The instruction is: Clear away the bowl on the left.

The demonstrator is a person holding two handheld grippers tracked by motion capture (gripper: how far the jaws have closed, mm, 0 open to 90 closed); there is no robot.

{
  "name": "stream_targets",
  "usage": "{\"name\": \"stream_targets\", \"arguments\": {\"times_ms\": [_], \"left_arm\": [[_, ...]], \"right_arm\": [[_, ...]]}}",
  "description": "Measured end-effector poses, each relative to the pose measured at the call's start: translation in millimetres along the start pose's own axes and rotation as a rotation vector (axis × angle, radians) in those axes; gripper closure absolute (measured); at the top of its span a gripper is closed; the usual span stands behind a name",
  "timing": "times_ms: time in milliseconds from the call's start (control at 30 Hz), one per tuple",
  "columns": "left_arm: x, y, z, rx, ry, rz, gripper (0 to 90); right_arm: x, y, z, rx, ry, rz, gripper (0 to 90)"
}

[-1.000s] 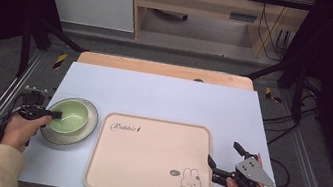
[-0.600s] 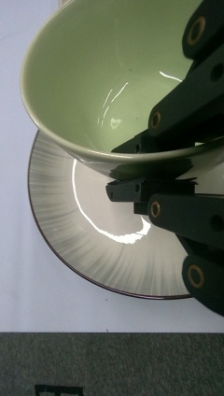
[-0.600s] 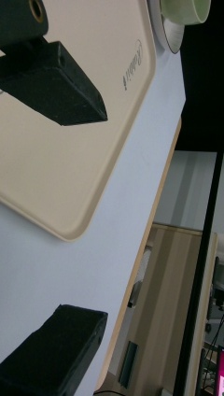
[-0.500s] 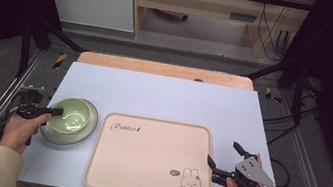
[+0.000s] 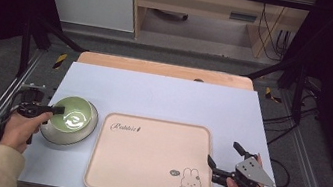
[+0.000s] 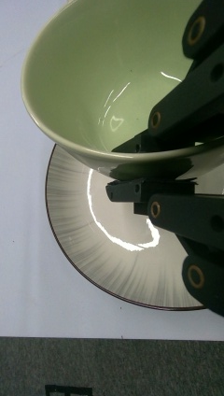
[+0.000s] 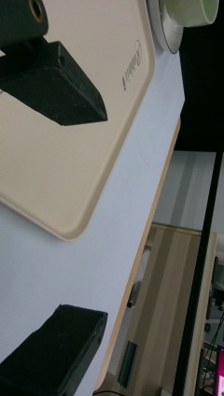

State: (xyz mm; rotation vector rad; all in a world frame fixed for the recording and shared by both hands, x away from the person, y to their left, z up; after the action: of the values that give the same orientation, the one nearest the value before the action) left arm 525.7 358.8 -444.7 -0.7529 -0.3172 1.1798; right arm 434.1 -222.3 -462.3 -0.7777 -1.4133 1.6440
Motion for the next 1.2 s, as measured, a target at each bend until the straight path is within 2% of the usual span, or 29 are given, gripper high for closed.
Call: {"name": "stream_targets", "arguments": {"times_ms": [1200], "left_arm": [[-11.8,-10.8,6.2,-0.015,0.014,-0.031,83.2]], "right_arm": [[-0.2,0.0,0.2,0.001,0.000,-0.001,5.3]]}}
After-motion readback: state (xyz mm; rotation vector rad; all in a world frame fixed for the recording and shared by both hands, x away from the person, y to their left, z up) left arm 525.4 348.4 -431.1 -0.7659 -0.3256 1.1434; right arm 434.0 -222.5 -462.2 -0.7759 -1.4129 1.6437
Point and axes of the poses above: each handheld gripper's, and its own axes: z roughly backward along the jaws, y roughly out of its underside, x roughly to its left, the point moved 4 cm from there along -z, roughly forward along the jaws, and after that the axes turned 10 degrees about -z, right-handed, at the moved point
